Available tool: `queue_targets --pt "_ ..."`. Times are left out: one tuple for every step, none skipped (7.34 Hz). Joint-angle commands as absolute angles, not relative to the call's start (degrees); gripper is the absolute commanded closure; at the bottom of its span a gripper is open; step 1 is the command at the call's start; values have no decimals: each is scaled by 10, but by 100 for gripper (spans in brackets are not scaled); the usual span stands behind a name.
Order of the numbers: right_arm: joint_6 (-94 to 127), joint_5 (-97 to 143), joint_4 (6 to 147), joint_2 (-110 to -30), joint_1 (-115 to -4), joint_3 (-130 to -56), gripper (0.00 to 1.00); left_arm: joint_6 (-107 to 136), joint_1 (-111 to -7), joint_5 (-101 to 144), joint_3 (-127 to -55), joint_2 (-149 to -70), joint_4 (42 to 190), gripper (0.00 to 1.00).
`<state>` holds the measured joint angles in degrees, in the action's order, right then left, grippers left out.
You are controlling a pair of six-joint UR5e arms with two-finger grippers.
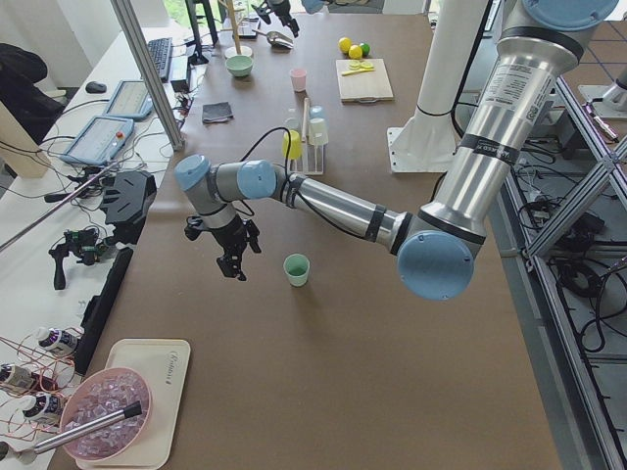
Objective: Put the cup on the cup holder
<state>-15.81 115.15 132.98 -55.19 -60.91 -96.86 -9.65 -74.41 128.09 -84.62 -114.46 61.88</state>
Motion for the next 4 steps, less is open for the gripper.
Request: queue_targets --pt "-192 1123 1339 -471 -571 -866 0 -98 -710 1285 -769 -1204 571 2" --pt "-216 1122 1339 -435 -562 -807 0 -98 -708 1289 -739 -1201 570 2" --pt "-239 1110 1339 -411 -549 -765 0 -97 -701 1300 -715 -1202 570 3" --pt "-248 1088 1339 -397 -528 -739 0 -96 -684 1316 -711 -1202 559 3"
